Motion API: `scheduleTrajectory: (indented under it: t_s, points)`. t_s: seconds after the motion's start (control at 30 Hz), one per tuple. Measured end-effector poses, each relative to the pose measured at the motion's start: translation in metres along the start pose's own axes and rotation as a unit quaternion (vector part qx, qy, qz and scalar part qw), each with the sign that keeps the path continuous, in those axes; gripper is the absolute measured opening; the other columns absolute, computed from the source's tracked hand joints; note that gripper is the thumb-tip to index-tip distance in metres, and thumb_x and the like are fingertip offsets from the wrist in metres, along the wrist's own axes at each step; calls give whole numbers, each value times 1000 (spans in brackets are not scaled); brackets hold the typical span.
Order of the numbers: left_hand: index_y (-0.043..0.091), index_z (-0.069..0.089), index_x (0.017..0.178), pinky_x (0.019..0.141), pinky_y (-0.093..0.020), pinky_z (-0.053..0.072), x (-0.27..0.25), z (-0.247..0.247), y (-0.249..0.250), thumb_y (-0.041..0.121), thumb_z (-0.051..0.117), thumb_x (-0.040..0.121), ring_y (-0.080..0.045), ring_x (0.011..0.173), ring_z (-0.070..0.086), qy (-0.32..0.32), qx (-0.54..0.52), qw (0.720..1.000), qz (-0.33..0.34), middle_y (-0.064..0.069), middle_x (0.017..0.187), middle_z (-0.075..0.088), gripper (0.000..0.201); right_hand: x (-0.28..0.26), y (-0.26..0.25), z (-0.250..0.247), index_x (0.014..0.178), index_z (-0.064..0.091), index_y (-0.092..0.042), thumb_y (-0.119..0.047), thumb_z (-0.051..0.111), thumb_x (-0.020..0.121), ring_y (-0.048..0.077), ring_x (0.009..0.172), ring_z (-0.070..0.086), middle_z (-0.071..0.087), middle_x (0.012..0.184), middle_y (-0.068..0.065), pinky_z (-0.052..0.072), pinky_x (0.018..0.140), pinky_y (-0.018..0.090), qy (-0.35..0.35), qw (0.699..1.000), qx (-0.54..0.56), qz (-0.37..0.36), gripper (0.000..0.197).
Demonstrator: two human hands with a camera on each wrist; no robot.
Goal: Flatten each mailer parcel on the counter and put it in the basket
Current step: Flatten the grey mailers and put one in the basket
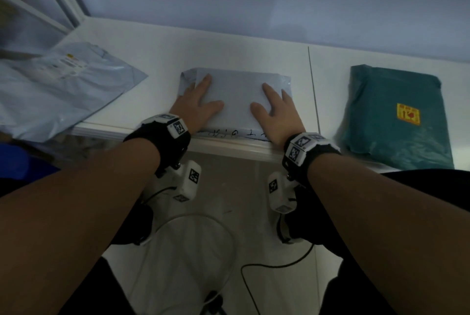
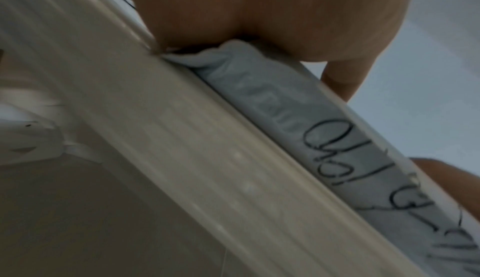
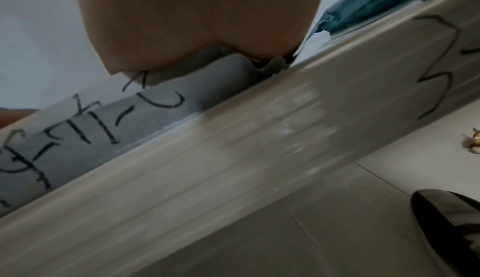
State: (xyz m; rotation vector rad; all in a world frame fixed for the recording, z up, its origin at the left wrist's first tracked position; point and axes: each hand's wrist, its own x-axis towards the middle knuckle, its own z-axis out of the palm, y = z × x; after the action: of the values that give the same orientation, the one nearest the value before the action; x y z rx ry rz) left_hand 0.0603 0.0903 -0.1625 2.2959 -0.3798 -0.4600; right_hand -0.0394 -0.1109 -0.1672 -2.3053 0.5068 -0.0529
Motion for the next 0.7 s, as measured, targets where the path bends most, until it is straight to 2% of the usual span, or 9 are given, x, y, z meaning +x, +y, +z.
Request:
scheduleTrajectory:
  t_s: [0.13, 0.27, 0.33, 0.4, 0.47, 0.57, 0.63, 0.7]
  points:
    - [44, 21, 149, 118, -38, 23, -2, 4, -1, 76, 43, 63, -26, 142, 29, 25, 18, 999, 13, -2, 159, 22, 95, 1, -1, 1, 153, 23, -38, -60, 45, 93, 22, 150, 13, 11, 164, 6, 16, 117, 34, 1, 1000, -4, 2, 68]
    - [39, 19, 151, 118, -37, 21, -2, 2, 0, 68, 46, 73, -25, 143, 27, 22, 26, 999, 17, -3, 159, 20, 87, 5, -1, -3, 154, 22, -36, -60, 48, 92, 24, 150, 10, 13, 162, 8, 16, 119, 38, -23, 1000, 4, 4, 71]
    - [37, 14, 152, 119, -35, 19, 0, -1, 1, 69, 48, 76, -24, 144, 25, 6, 44, 999, 18, -5, 160, 17, 90, 11, -2, -8, 154, 22, -34, -59, 51, 91, 24, 147, 19, 20, 159, 8, 21, 116, 36, -43, 999, -2, 8, 74]
    - [34, 8, 153, 116, -27, 20, 4, -6, 5, 65, 56, 83, -24, 143, 27, -18, 74, 997, 1, -5, 160, 17, 90, 17, -5, -16, 153, 24, -29, -60, 55, 87, 27, 139, 34, 31, 152, 8, 31, 113, 35, -53, 998, -18, 12, 79]
    - [32, 3, 154, 112, -27, 23, 11, -18, 12, 67, 60, 80, -27, 142, 28, -44, 122, 991, -21, -6, 160, 17, 99, 24, -11, -23, 151, 27, -25, -59, 56, 85, 31, 134, 41, 34, 149, 11, 37, 111, 41, -36, 999, -33, 16, 79]
    - [25, 6, 154, 115, -37, 27, 27, -37, 21, 74, 57, 65, -31, 141, 31, -43, 178, 983, -15, -10, 158, 22, 114, 34, -20, -26, 154, 24, -22, -54, 53, 89, 31, 142, 29, 24, 156, 12, 27, 117, 41, -7, 998, -62, 12, 78]
    - [20, 9, 154, 117, -40, 24, 35, -40, 29, 70, 59, 68, -31, 143, 25, -25, 165, 986, 8, -14, 158, 19, 111, 42, -24, -21, 156, 19, -20, -55, 50, 91, 29, 148, 18, 18, 160, 12, 19, 119, 41, -6, 997, -81, -3, 81]
    - [19, 6, 155, 119, -40, 15, 40, -34, 34, 66, 62, 73, -29, 147, 13, -30, 165, 986, 25, -13, 161, 10, 109, 48, -24, -14, 157, 13, -19, -57, 49, 92, 27, 150, 9, 11, 163, 12, 14, 119, 41, -14, 996, -84, -7, 83]
